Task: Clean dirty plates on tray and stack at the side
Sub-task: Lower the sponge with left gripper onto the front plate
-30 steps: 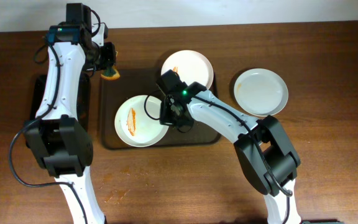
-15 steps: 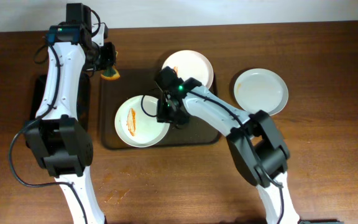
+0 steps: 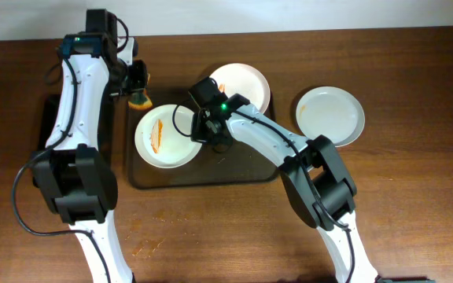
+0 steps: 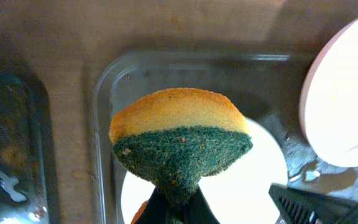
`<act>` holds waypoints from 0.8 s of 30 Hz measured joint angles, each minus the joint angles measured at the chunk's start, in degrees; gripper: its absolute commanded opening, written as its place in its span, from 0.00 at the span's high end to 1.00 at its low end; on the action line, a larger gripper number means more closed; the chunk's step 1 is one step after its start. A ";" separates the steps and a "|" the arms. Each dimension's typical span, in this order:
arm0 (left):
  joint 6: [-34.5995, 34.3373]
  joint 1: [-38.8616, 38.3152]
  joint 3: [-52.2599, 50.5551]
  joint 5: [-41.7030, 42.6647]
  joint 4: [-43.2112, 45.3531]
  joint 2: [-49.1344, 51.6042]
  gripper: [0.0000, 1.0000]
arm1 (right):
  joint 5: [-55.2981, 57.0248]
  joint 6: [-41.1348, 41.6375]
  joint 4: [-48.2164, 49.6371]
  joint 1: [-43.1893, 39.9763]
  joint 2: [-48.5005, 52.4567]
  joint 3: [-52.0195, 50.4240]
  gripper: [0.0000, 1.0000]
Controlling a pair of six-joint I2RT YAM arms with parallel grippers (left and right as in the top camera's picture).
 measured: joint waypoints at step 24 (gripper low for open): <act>5.81 -3.67 -31.91 -1.03 25.35 -2.80 0.99 | -0.46 1.18 1.57 -0.55 0.81 0.15 0.96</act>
